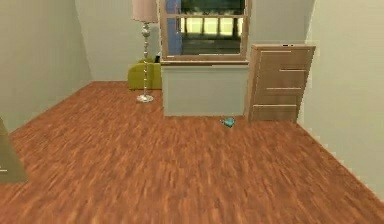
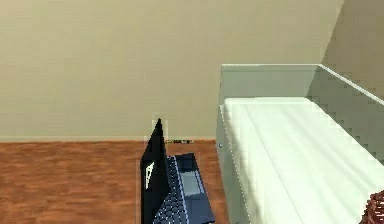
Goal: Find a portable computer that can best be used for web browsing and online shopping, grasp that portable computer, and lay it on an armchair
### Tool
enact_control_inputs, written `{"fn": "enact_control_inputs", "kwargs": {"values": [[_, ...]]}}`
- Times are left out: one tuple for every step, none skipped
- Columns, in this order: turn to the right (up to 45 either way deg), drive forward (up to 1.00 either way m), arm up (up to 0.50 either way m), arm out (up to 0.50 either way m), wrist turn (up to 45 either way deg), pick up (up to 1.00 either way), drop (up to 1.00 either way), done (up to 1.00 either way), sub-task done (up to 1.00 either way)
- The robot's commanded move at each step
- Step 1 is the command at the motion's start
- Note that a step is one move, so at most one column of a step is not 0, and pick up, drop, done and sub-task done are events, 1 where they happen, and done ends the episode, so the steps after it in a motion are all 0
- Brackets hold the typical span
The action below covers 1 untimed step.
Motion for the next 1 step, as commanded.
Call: {"fn": "enact_control_inputs", "kwargs": {"values": [[0.0,0.05,0.0,0.0,0.0,0.0,0.0,0.0,0.0]]}}
